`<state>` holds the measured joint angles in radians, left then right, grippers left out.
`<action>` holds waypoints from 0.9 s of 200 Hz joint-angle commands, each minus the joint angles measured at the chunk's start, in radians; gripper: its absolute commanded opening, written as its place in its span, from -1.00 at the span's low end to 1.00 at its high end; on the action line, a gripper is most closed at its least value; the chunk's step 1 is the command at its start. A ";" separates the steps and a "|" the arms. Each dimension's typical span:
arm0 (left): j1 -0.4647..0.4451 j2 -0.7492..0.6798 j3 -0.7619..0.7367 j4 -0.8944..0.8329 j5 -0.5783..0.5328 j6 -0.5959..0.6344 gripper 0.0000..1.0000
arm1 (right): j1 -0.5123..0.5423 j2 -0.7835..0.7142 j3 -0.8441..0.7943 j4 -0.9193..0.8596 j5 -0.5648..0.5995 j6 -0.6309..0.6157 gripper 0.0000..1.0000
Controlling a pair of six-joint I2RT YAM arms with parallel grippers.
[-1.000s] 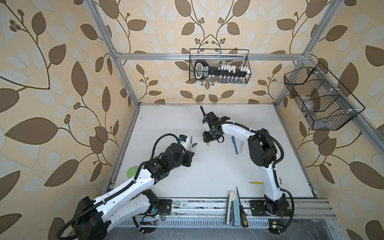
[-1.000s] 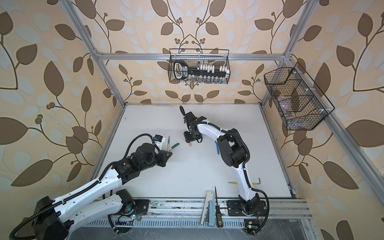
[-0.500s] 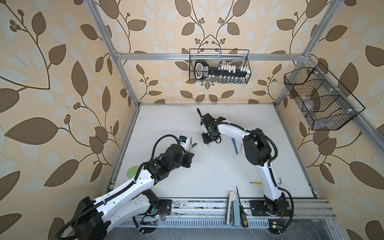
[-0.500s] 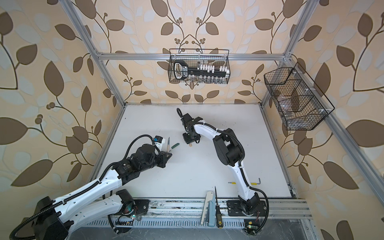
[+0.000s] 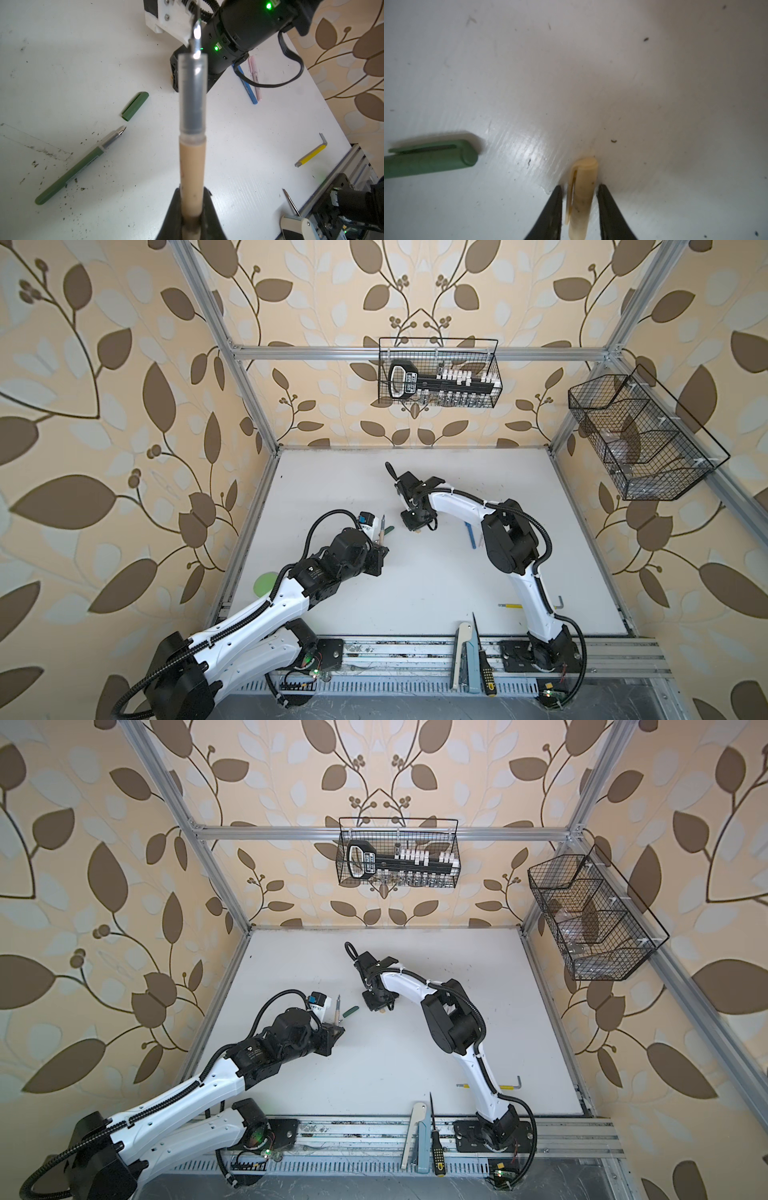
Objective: Insert the pens into the pen caps
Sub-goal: 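Close the right gripper on the beige cap and lift it, then carry the beige cap with the right gripper above the left gripper's pen nib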
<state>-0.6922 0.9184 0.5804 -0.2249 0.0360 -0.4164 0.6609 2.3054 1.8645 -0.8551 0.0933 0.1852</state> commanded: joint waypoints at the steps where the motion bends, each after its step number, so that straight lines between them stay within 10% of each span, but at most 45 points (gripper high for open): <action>1: 0.006 0.009 0.035 0.031 0.029 0.035 -0.94 | 0.007 0.051 0.005 -0.067 0.040 -0.020 -0.51; 180: 0.003 0.485 0.176 0.428 0.402 0.185 -1.00 | -0.280 -0.821 -0.944 0.847 -0.365 0.314 -0.62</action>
<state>-0.6926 1.3880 0.6933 0.1352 0.3538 -0.2817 0.3904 1.5517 0.9848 -0.1787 -0.1909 0.4114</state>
